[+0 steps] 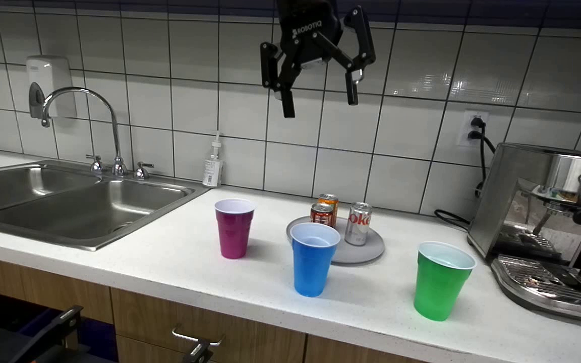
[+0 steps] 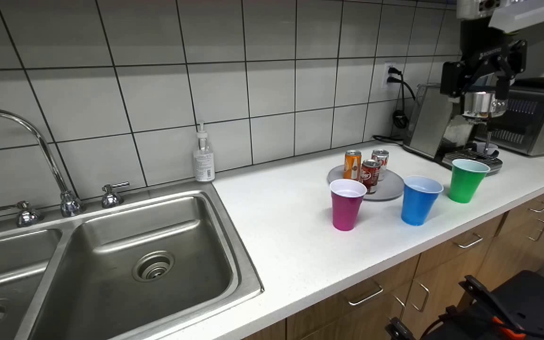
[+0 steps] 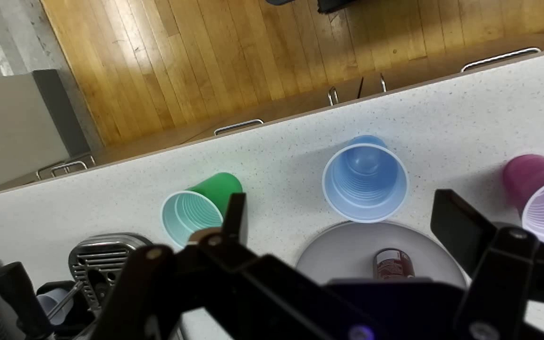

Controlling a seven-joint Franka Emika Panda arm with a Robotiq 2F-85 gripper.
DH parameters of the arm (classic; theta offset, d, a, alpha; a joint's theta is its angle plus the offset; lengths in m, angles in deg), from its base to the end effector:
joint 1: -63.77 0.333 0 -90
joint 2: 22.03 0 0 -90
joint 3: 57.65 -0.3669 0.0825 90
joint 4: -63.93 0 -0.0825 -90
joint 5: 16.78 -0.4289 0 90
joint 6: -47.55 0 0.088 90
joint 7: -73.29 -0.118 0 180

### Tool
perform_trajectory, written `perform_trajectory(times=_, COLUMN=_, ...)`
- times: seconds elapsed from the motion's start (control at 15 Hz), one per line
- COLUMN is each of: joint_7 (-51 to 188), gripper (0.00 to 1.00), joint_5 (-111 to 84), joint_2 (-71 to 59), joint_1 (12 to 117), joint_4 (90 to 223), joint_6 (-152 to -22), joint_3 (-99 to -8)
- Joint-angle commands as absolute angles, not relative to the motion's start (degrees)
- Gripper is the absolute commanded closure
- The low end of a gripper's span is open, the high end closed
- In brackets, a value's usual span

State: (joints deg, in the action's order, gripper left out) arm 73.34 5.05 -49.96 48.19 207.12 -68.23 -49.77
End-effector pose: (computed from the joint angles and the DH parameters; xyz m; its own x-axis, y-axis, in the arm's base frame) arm 0.3709 -0.1911 0.4711 0.9738 -0.2271 -0.0128 -0.2149 -0.9370 0.2754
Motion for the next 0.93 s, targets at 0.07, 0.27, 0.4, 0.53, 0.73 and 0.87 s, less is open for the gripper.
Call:
perform_trajectory(times=0.07, joint_7=73.2, gripper=0.0, joint_5=5.3, joint_2=-50.0, joint_1=48.8, joint_4=207.0, joint_6=-68.0, joint_3=-49.3)
perform_trajectory(times=0.27, joint_7=72.6, gripper=0.0, joint_5=5.6, joint_2=-50.1, joint_1=48.5, joint_4=207.4, joint_6=-68.5, joint_3=-49.3)
perform_trajectory(times=0.4, joint_7=70.5, gripper=0.0, joint_5=4.1, joint_2=-50.3, joint_1=48.4, joint_4=208.2, joint_6=-69.7, joint_3=-48.9)
perform_trajectory(times=0.53, joint_7=67.5, gripper=0.0, joint_5=2.6, joint_2=-50.3, joint_1=48.1, joint_4=209.8, joint_6=-72.0, joint_3=-48.5)
perform_trajectory(times=0.73, joint_7=64.5, gripper=0.0, joint_5=1.6, joint_2=-50.0, joint_1=47.8, joint_4=212.1, joint_6=-76.9, joint_3=-48.4)
perform_trajectory(times=0.87, joint_7=62.8, gripper=0.0, joint_5=2.5, joint_2=-48.9, joint_1=47.4, joint_4=213.4, joint_6=-80.4, joint_3=-48.9)
